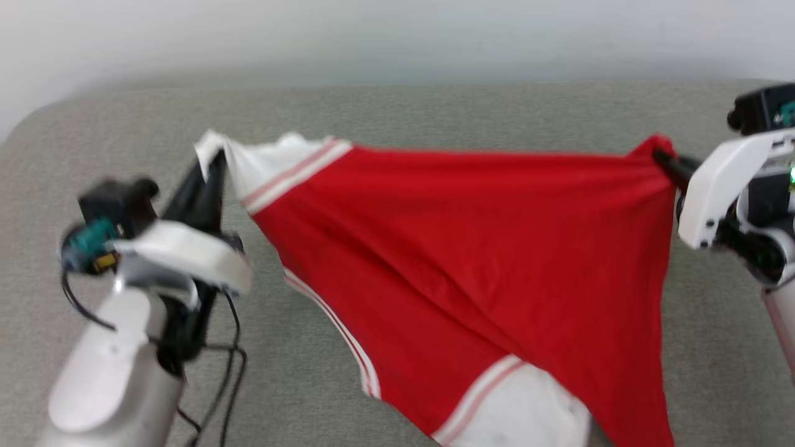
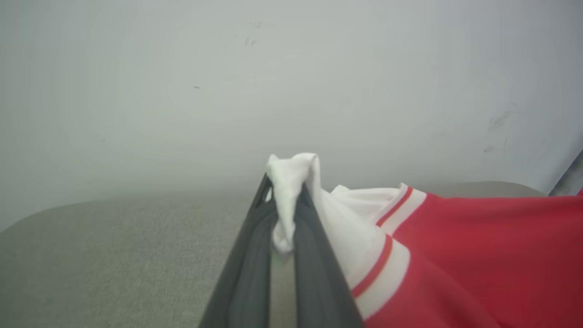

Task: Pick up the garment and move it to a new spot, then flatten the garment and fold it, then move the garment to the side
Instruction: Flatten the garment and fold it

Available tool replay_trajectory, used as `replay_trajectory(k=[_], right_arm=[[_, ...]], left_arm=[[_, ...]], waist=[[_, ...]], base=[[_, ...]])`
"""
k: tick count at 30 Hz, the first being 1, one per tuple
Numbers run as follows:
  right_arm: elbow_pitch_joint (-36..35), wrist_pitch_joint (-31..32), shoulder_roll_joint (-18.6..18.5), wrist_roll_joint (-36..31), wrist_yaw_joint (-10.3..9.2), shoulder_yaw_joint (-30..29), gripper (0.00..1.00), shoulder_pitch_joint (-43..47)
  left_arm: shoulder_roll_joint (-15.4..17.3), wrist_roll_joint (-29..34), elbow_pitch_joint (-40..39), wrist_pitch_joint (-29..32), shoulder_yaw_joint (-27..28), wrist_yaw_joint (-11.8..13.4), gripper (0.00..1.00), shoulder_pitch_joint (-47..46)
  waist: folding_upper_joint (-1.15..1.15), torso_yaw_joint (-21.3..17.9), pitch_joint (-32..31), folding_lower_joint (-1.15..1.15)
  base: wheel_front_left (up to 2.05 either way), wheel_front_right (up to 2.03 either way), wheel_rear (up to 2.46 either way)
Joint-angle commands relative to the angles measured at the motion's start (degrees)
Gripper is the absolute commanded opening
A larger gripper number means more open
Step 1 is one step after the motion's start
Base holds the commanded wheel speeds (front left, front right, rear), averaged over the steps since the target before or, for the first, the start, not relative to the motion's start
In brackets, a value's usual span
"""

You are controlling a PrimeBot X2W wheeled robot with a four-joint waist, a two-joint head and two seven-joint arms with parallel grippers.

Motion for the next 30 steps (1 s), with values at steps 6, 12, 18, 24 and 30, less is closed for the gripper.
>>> replay_trajectory(k=[6,12,18,24,30], right_arm=[[3.35,-5.38,2.22,-4.23,-0.04,-2.13,0.00,-8.78],[7.13,-11.22,3.74,-7.58,-0.05,-4.86,0.00,-19.91],[10.15,-16.88,4.47,-10.86,-0.06,-7.95,0.00,-31.51],[12.44,-20.45,4.27,-13.33,-0.07,-9.36,0.00,-41.34],[15.20,-22.51,5.50,-13.58,-0.06,-9.39,0.00,-47.47]], left_arm=[[1.04,0.34,4.97,2.67,0.23,-1.47,0.00,-12.56],[1.72,2.21,12.64,2.84,0.05,-2.93,0.00,-27.89],[2.26,4.90,19.99,1.17,-0.01,-3.25,0.00,-43.84],[2.47,7.25,25.91,-0.09,-1.04,-3.92,0.00,-56.39],[1.63,7.65,31.29,-0.61,-1.88,-5.00,0.00,-63.88]], waist=[[0.00,-2.57,1.17,0.00],[0.00,-3.71,4.90,0.00],[0.00,-4.05,9.83,0.00],[0.00,-3.86,15.00,0.00],[0.00,-3.41,20.33,0.00]], base=[[0.00,0.00,0.00],[0.00,0.00,0.00],[0.00,0.00,0.00],[0.00,0.00,0.00],[0.00,0.00,0.00]])
